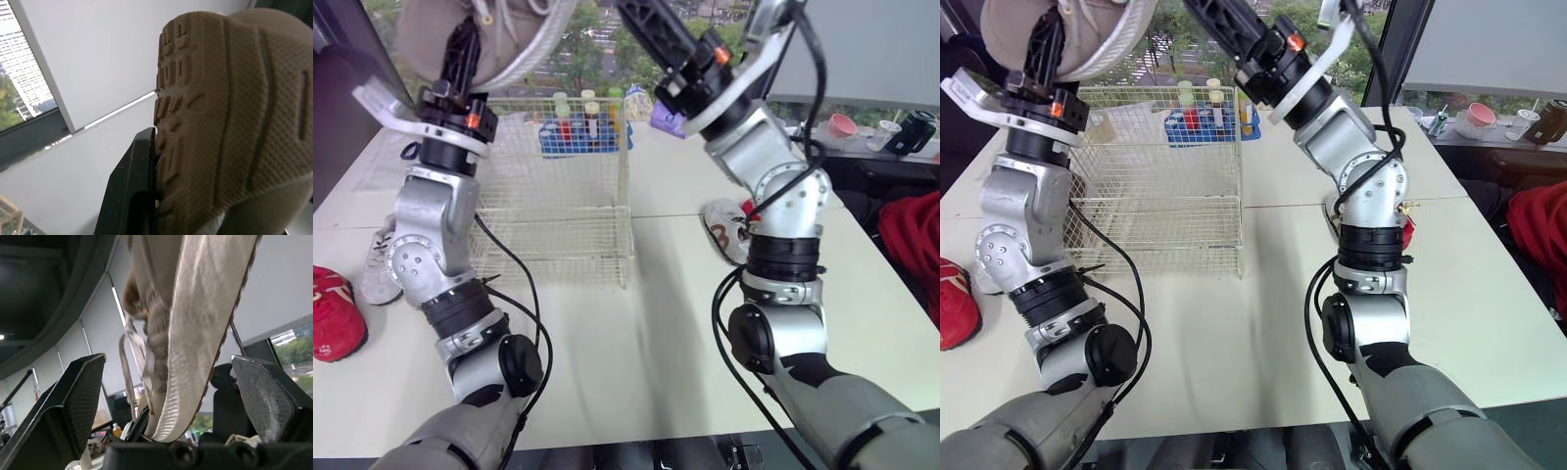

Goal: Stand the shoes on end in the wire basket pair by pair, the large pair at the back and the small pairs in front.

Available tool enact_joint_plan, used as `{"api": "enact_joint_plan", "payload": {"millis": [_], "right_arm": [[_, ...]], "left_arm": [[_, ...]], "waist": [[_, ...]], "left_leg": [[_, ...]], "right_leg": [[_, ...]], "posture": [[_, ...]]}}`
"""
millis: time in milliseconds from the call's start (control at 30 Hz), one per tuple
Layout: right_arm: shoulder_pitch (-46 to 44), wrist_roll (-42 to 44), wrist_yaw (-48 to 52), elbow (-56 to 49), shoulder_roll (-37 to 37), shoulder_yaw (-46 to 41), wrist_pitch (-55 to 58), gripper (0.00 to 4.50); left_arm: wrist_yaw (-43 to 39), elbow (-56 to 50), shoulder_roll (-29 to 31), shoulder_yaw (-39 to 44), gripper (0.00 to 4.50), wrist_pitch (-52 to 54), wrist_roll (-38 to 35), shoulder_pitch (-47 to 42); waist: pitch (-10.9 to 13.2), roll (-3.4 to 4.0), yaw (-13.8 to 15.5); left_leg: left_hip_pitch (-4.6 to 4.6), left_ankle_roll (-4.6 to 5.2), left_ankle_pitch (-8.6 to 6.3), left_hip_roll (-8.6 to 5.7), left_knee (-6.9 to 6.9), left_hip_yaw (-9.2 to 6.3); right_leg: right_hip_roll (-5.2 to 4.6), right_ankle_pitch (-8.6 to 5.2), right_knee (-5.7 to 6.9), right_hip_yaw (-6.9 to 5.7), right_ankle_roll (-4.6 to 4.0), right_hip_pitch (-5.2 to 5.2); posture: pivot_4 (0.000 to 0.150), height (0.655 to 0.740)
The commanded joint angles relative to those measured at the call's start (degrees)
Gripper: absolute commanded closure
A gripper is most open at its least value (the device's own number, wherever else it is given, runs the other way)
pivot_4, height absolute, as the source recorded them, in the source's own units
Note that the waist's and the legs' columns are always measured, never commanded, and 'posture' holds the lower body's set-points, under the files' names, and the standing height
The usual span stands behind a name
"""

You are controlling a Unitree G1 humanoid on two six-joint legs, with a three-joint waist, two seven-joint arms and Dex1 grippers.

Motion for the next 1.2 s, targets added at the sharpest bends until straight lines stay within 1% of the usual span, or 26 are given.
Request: {"api": "enact_joint_plan", "payload": {"millis": [33, 200, 367, 467, 500, 600, 633, 667, 800, 833, 867, 967, 1033, 1100, 1200], "right_arm": [[-2.5, -0.1, 0.4, 0.0, 0.9, -0.4, -2.4, 0.07], [-3.6, -0.5, -0.1, 1.8, 1.8, -0.6, -4.1, 0.07], [-3.8, 0.0, -0.6, 0.9, 2.7, -0.4, -4.4, 0.07], [-3.3, -0.3, -0.7, 0.2, 3.0, 0.1, -4.3, 0.77], [-3.0, -0.4, -0.6, -0.2, 3.1, 0.4, -4.1, 1.39], [-2.2, -0.4, -0.6, -1.0, 3.0, 1.0, -3.5, 2.67], [-2.1, -0.3, -0.6, -1.2, 3.0, 1.0, -3.3, 2.89], [-1.9, -0.2, -0.6, -1.3, 2.9, 1.1, -3.1, 3.02], [-1.7, 0.1, -0.4, -2.5, 2.2, 1.3, -2.0, 3.04], [-1.9, 0.2, -0.4, -2.8, 1.8, 1.2, -1.8, 3.04], [-2.2, 0.3, -0.5, -3.0, 1.3, 0.9, -1.6, 3.04], [-3.6, -0.1, -0.6, -2.5, -0.4, 0.0, -2.1, 3.04], [-6.2, -1.3, 0.5, -0.2, -2.6, -1.3, -4.2, 3.04], [-9.8, -4.1, 2.4, 4.0, -5.4, -2.4, -8.7, 3.04], [-15.4, -11.0, 12.6, 14.2, -11.0, -0.1, -16.2, 3.04]], "left_arm": [[-1.2, -3.4, -0.4, -3.5, 3.86, -1.2, -2.4, 0.8], [-1.9, -4.1, -0.8, -6.4, 3.86, -1.9, -2.7, 4.3], [-2.8, -3.6, -0.6, -8.3, 3.86, -2.9, -1.8, 6.7], [-3.3, -3.4, 0.1, -8.9, 3.86, -2.6, -1.3, 7.5], [-3.5, -3.4, 0.4, -9.0, 3.86, -2.5, -1.1, 7.8], [-4.4, -3.7, 2.0, -9.6, 3.86, -1.9, -0.7, 8.9], [-4.6, -4.0, 2.5, -9.9, 3.86, -1.7, -0.4, 9.2], [-4.8, -4.3, 3.2, -10.3, 3.86, -1.5, 0.1, 9.6], [-5.0, -6.6, 6.2, -11.3, 3.86, -0.7, 0.8, 11.3], [-4.9, -7.9, 7.6, -11.6, 2.83, 0.3, 0.2, 12.0], [-4.7, -9.5, 9.3, -11.9, 2.52, 1.2, -0.2, 13.0], [-4.7, -13.4, 14.6, -13.2, 0.92, 3.5, -0.2, 15.4], [-5.3, -17.0, 20.8, -14.0, 0.01, 6.3, 1.5, 17.8], [-5.7, -20.8, 27.0, -13.9, 0.01, 8.3, 3.2, 20.5], [-6.6, -26.1, 36.2, -10.9, 0.01, 10.2, 4.3, 25.3]], "waist": [[0.0, 0.00, 0.1], [0.0, 0.00, -0.1], [0.0, 0.00, -0.1], [0.0, 0.01, -0.1], [0.0, 0.01, -0.1], [0.0, 0.01, -0.1], [0.0, 0.01, -0.1], [0.0, 0.01, -0.2], [0.0, 0.02, -0.2], [0.0, 0.03, -0.3], [0.0, 0.03, -0.4], [0.0, 0.04, -0.7], [0.0, 0.05, -1.0], [0.1, 0.14, -1.2], [0.1, 0.15, -1.2]], "left_leg": [[0.00, 0.00, 0.00, 0.00, 0.00, 0.00], [0.00, 0.00, 0.00, 0.00, 0.00, 0.00], [0.00, 0.01, 0.00, 0.01, -0.01, 0.00], [0.00, 0.01, 0.00, 0.01, -0.01, -0.01], [-0.01, 0.01, 0.00, 0.01, -0.01, -0.01], [0.00, 0.01, -0.01, 0.00, -0.01, 0.00], [0.00, 0.01, -0.01, 0.01, -0.01, -0.01], [0.00, 0.01, -0.01, 0.01, -0.01, -0.01], [0.00, 0.01, -0.01, 0.01, -0.01, -0.01], [-0.01, 0.02, -0.01, 0.01, -0.01, -0.01], [-0.01, 0.02, -0.01, 0.01, -0.02, -0.01], [-0.02, 0.02, -0.01, 0.01, -0.06, -0.02], [-0.02, 0.02, -0.01, 0.00, -0.06, -0.03], [-0.02, 0.02, -0.01, 0.01, -0.07, -0.03], [0.00, 0.01, -0.01, 0.00, -0.23, -0.01]], "right_leg": [[0.00, 0.00, 0.00, 0.00, 0.00, 0.00], [0.01, 0.00, -0.01, 0.01, 0.00, 0.00], [0.02, -0.01, -0.02, 0.01, -0.01, -0.01], [0.03, -0.01, -0.02, 0.00, -0.01, -0.01], [0.03, -0.01, -0.02, 0.00, -0.01, -0.01], [0.03, -0.01, -0.03, 0.00, -0.01, 0.00], [0.03, -0.01, -0.02, 0.00, -0.01, 0.00], [0.03, -0.01, -0.02, 0.00, -0.01, -0.01], [0.03, -0.01, -0.02, 0.00, -0.01, 0.00], [0.03, -0.01, -0.04, 0.00, -0.01, 0.00], [0.02, -0.01, -0.04, 0.01, -0.02, -0.02], [0.00, -0.01, -0.05, 0.02, -0.02, -0.04], [0.00, -0.01, -0.05, 0.01, -0.02, -0.02], [0.01, -0.01, -0.05, 0.02, -0.03, -0.05], [0.02, -0.03, -0.10, 0.02, -0.04, -0.08]], "posture": [[0.150, 0.7400], [0.150, 0.7400], [0.150, 0.7400], [0.150, 0.7400], [0.150, 0.7400], [0.150, 0.7400], [0.150, 0.7400], [0.150, 0.7400], [0.150, 0.7400], [0.150, 0.7400], [0.150, 0.7400], [0.150, 0.7400], [0.150, 0.7400], [0.150, 0.7400], [0.150, 0.7400]]}}
